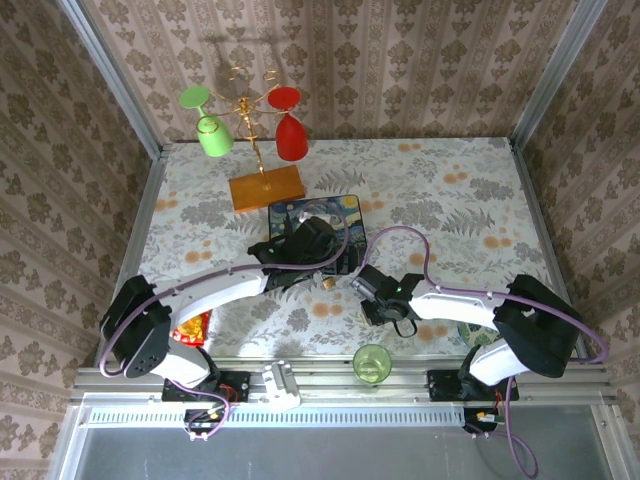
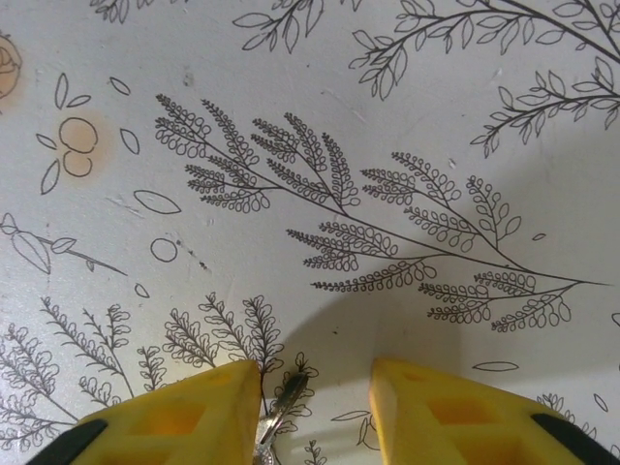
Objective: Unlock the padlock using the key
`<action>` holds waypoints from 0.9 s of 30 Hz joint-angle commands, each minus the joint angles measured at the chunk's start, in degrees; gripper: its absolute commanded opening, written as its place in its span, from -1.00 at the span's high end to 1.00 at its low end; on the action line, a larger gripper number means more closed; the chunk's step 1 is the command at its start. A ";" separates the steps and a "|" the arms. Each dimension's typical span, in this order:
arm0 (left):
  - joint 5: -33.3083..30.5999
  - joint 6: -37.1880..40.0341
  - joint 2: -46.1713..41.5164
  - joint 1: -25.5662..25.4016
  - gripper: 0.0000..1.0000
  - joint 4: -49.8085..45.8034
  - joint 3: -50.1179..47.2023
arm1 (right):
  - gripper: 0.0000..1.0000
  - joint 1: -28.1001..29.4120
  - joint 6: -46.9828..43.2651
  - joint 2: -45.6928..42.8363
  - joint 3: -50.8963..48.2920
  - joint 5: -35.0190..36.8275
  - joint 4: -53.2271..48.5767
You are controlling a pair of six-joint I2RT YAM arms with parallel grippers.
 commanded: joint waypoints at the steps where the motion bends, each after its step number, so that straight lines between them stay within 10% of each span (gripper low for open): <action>1: 1.18 1.74 0.37 0.47 -0.98 -1.78 1.92 | 0.17 -0.02 2.02 -2.01 -0.42 0.96 -0.84; 27: 5.53 3.32 0.41 2.15 -0.97 1.27 1.21 | 0.43 6.96 14.28 2.16 -3.39 4.81 -0.41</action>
